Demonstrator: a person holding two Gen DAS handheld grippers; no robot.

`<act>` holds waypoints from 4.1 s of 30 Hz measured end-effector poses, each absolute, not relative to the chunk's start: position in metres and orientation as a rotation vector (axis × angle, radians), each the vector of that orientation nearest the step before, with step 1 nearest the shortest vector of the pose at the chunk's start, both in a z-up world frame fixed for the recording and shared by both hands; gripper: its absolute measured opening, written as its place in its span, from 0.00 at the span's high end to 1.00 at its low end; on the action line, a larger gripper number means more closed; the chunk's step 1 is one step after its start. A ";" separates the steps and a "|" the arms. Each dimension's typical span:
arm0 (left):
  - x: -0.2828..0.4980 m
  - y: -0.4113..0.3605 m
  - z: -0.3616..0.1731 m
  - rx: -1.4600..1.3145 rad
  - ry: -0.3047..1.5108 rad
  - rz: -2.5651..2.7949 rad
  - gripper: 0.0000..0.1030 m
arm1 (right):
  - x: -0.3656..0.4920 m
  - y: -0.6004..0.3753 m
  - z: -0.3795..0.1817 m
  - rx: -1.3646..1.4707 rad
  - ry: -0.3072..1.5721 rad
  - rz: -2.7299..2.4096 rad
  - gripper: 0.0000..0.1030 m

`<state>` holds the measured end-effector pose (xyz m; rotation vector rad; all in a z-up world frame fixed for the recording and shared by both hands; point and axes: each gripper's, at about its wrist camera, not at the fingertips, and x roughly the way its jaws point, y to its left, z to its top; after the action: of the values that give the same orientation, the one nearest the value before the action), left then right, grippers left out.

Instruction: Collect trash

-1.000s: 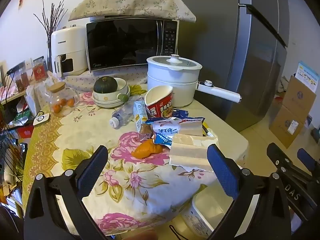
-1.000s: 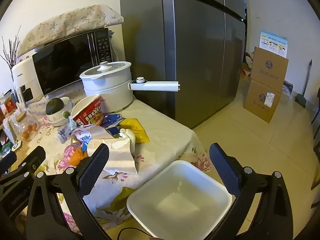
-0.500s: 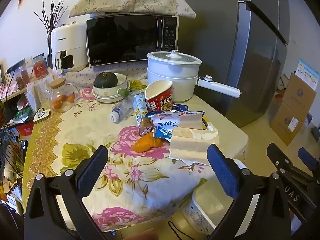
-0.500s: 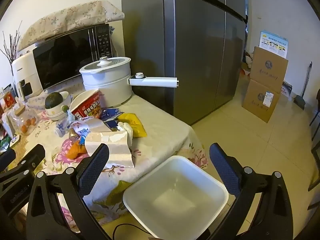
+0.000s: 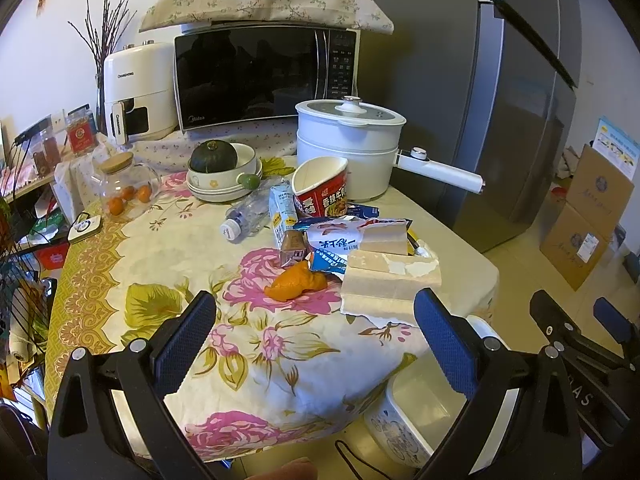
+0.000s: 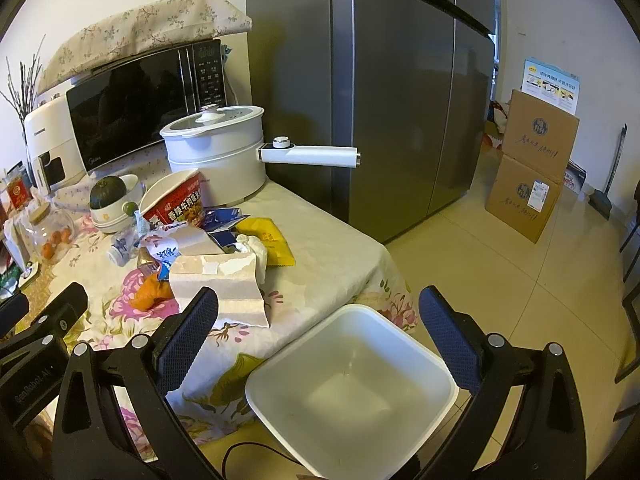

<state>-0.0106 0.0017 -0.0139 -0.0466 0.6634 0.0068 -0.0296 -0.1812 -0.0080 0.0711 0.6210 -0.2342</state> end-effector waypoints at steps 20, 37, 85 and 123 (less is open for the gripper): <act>-0.010 0.006 -0.016 -0.053 0.669 0.012 0.06 | -0.027 -0.179 -0.012 0.068 0.631 -0.229 0.07; -0.009 0.007 -0.014 -0.056 0.671 0.014 0.06 | -0.027 -0.178 -0.011 0.066 0.632 -0.229 0.07; -0.002 0.021 -0.018 -0.079 0.702 0.037 0.06 | -0.018 -0.172 -0.017 0.092 0.680 -0.202 0.07; 0.115 0.155 -0.090 -0.551 0.957 -0.073 0.06 | 0.028 -0.081 -0.071 0.026 0.891 0.001 0.07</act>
<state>0.1154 0.1549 -0.0896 -0.5505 0.9566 -0.0727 0.0281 -0.0812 -0.0709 0.0256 0.8913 0.0009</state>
